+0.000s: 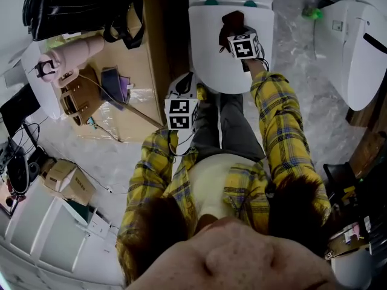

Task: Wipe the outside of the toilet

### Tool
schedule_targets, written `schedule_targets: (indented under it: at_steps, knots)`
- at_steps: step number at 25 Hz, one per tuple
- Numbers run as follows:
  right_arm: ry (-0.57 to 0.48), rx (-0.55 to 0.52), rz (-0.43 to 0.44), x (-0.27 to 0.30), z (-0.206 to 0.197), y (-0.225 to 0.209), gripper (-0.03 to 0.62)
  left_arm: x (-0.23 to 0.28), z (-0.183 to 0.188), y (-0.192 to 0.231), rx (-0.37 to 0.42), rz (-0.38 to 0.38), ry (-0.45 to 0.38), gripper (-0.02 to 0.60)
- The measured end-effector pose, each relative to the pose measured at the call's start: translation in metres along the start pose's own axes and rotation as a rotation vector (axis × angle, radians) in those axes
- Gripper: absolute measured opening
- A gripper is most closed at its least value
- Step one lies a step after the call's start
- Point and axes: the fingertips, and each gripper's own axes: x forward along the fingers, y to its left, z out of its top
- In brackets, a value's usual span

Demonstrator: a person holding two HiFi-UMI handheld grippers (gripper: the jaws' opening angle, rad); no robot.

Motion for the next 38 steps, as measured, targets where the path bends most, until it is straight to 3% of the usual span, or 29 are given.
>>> schedule_targets:
  at_steps: [8, 19, 24, 38]
  knots:
    - [0.023, 0.093, -0.084, -0.024, -0.046, -0.045, 0.126, 0.01, 0.009, -0.019, 0.056, -0.049, 0.005, 0.003]
    - [0.049, 0.225, -0.13, -0.053, -0.099, -0.074, 0.126, 0.019, 0.013, -0.032, 0.104, -0.081, 0.021, 0.003]
    - [-0.034, 0.275, -0.046, -0.071, -0.088, -0.051, 0.126, 0.014, 0.012, -0.038, 0.122, -0.089, 0.024, 0.003]
    - [-0.107, 0.108, 0.214, -0.067, -0.046, 0.088, 0.126, -0.003, -0.013, -0.01, 0.056, -0.006, 0.032, 0.003]
